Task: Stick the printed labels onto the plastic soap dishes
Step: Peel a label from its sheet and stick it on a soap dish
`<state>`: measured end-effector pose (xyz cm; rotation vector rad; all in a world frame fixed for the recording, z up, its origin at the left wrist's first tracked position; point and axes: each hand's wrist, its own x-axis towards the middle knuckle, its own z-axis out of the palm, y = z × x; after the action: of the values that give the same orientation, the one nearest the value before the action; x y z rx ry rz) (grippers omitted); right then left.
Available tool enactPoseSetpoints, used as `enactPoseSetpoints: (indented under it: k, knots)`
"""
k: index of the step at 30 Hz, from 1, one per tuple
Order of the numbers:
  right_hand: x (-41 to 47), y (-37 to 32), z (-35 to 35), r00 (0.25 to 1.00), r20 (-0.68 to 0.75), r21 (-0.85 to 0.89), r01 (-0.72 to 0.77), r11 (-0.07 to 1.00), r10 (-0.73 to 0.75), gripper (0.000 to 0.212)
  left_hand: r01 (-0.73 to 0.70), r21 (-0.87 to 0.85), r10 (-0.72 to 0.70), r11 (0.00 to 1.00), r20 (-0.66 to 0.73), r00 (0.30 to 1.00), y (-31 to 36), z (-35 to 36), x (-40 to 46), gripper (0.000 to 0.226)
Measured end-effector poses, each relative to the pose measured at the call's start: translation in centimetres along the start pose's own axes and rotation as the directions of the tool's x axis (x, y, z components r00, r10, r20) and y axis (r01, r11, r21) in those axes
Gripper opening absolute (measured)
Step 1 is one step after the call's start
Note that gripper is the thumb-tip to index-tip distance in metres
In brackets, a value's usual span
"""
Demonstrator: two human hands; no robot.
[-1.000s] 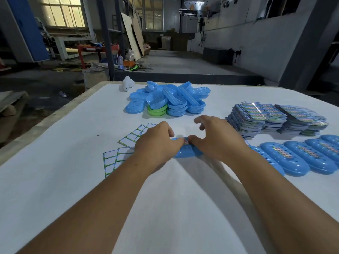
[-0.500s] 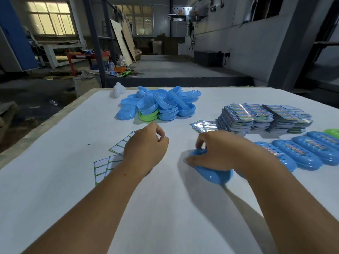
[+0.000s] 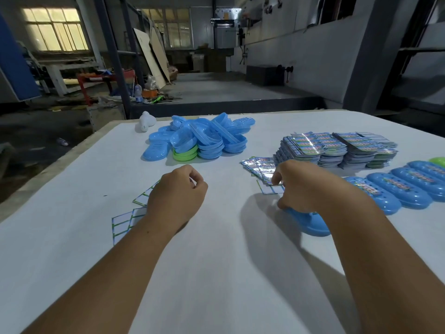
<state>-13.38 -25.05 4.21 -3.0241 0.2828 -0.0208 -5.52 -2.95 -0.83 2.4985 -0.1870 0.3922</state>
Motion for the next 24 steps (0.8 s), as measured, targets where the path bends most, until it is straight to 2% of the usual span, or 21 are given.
enactPoseSetpoints:
  k: [3, 6, 10, 13, 18, 24]
  knots:
    - [0.4, 0.1, 0.3, 1.0, -0.007, -0.003, 0.016, 1.0, -0.016, 0.035, -0.019, 0.039, 0.02, 0.999, -0.033, 0.999, -0.1, 0.0, 0.1, 0.005]
    - [0.8, -0.3, 0.9, 0.998, -0.048, 0.021, 0.046, 0.999, -0.045, 0.033, -0.065, 0.053, 0.071, 0.997, -0.139, 0.988, -0.5, 0.1, 0.9, 0.005]
    - [1.4, -0.8, 1.5, 0.99, -0.111, 0.093, 0.093, 0.991, -0.083, 0.041, -0.085, 0.033, 0.09, 0.996, -0.219, 0.972, -0.5, 0.4, 3.7, 0.027]
    - [1.7, -1.0, 1.7, 0.988, -0.12, 0.125, 0.112, 0.986, -0.097, 0.038, -0.045, 0.053, 0.053, 0.998, -0.162, 0.985, 0.2, 0.4, 6.5, 0.043]
    - [1.6, -1.0, 1.7, 0.986, -0.128, 0.15, 0.126, 0.981, -0.107, 0.031, 0.004, 0.084, -0.007, 0.996, 0.036, 0.999, 0.2, 0.4, 9.7, 0.053]
    - [1.4, -1.1, 1.6, 0.989, -0.098, 0.168, 0.127, 0.977, -0.112, 0.032, -0.127, 0.3, 0.105, 0.946, 0.087, 0.991, -1.4, 0.3, 11.0, 0.056]
